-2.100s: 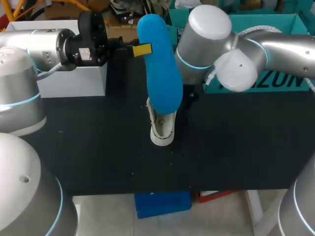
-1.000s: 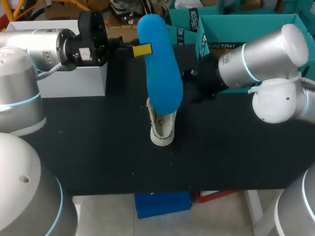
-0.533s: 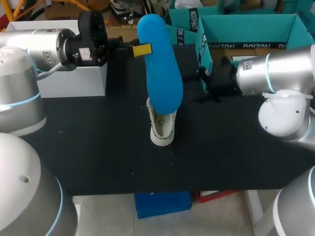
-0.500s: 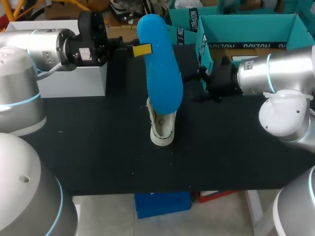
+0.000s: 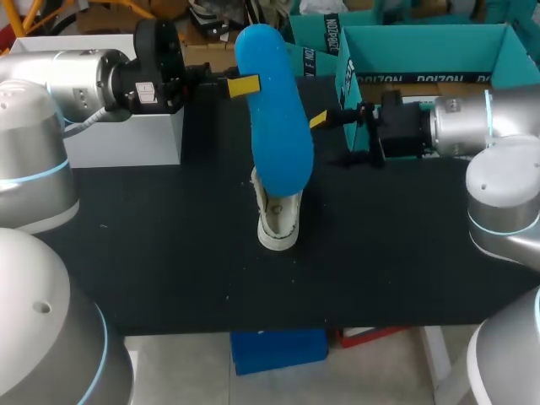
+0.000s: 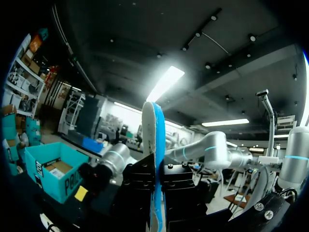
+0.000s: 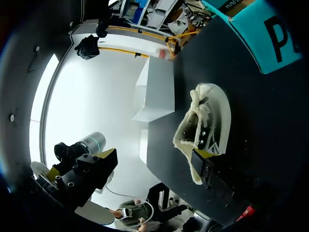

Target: Take the shoe out of the shoebox, open the shoe tongue, remove and reinsert the insole, then place the shoe into the shoebox

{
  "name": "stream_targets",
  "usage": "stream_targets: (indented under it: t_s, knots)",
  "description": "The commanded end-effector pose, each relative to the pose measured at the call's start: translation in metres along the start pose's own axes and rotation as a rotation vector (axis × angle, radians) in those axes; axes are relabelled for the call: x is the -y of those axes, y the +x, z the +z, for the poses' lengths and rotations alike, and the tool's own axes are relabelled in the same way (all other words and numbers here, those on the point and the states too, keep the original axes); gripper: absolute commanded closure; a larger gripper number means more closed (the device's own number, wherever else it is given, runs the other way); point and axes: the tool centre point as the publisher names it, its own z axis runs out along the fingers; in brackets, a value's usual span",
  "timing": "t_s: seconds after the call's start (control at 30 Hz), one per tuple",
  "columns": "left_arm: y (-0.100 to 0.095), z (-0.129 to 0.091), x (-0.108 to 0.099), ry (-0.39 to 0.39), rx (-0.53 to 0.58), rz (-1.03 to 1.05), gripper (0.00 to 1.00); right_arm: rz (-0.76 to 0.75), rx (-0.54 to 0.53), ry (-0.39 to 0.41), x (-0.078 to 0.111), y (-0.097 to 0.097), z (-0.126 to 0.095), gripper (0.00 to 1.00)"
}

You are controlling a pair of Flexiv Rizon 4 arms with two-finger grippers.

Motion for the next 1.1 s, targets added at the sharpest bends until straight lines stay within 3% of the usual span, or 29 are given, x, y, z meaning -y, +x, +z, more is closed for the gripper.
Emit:
stream_targets:
  t_s: [0.03,0.33,0.6,0.8,1.1]
  knots:
    - [0.001,0.000,-0.002,0.001,0.002,0.002,1.00,0.003,-0.035,0.027,-0.003,0.003,0.000,0.00]
    - [0.001,0.000,-0.002,0.001,0.002,0.002,1.00,0.000,0.020,0.041,-0.004,0.010,0.000,0.00]
    - [-0.004,0.006,0.004,-0.108,0.097,0.705,1.00,0.000,0.020,0.041,-0.004,0.010,0.000,0.00]
    - [0.005,0.006,-0.018,-0.213,0.039,1.158,1.00,0.000,0.020,0.041,-0.004,0.010,0.000,0.00]
    - [0.005,0.006,-0.018,-0.213,0.039,1.158,1.00,0.000,0.020,0.041,-0.004,0.010,0.000,0.00]
